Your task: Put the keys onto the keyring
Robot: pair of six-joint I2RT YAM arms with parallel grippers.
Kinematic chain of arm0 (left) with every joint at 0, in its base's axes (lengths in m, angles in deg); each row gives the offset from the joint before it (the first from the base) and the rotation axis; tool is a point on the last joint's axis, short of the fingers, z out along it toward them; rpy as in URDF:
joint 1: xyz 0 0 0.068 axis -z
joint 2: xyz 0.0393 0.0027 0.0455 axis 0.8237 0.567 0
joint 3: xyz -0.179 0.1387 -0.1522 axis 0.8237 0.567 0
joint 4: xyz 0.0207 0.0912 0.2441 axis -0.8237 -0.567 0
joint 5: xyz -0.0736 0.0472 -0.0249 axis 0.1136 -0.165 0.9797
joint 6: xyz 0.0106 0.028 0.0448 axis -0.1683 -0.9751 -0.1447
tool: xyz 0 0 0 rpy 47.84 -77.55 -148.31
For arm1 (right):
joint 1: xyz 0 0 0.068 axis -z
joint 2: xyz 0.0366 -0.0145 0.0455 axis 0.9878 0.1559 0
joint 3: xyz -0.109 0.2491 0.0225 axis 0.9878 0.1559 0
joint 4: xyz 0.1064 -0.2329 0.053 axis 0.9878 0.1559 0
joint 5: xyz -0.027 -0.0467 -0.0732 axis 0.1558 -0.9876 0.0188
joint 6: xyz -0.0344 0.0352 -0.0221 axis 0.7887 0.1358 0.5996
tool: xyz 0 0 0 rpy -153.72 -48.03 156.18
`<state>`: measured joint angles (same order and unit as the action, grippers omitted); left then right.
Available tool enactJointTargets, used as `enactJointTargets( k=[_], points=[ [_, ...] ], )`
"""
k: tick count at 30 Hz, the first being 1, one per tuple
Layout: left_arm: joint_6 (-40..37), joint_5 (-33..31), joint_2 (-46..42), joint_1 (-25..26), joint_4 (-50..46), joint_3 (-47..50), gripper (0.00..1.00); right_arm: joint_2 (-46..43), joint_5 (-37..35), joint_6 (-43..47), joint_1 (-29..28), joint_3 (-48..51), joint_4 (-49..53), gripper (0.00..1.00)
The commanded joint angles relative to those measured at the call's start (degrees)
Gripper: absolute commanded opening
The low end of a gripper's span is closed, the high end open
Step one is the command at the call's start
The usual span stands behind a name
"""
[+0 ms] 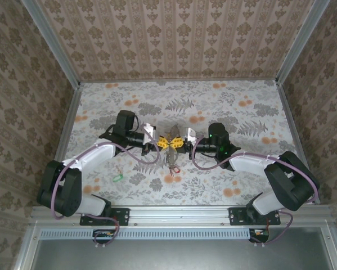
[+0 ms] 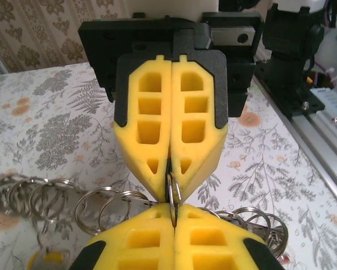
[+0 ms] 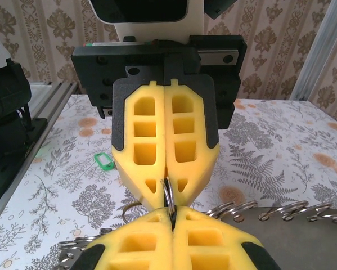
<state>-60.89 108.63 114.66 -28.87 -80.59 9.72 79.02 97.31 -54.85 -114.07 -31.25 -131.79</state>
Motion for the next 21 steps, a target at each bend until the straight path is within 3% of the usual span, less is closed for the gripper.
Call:
enactJointTargets(
  k=[1, 2, 4, 5, 13, 21],
  points=[
    [-1.58, 1.47, -0.42, 1.09, -2.8, -1.15, 0.0, 0.19, -0.15, -0.01, -0.27, -0.82, -3.59, 0.0],
    [-1.71, -0.03, -0.82, 1.06, -3.2, -1.15, 0.0, 0.12, -0.74, 0.11, -0.27, -0.67, -3.37, 0.0],
    [-2.45, -3.36, -1.64, 1.14, -5.18, -1.53, 0.0, -0.34, -2.12, 0.78, -0.27, -0.24, -1.91, 0.17],
    [-3.41, -5.35, -2.12, 1.26, -7.03, -1.98, 0.0, -0.91, -2.69, 1.88, -0.27, -0.44, 0.12, 0.2],
    [-8.66, -15.42, -4.11, 2.94, -21.91, -7.34, 0.0, -6.59, -5.63, 13.06, -0.35, -2.61, 17.65, 0.26],
    [-7.69, -17.37, -3.78, 4.0, -22.36, -9.14, 0.0, -5.13, -5.38, 11.4, -1.37, -3.05, 15.63, 0.3]
  ],
)
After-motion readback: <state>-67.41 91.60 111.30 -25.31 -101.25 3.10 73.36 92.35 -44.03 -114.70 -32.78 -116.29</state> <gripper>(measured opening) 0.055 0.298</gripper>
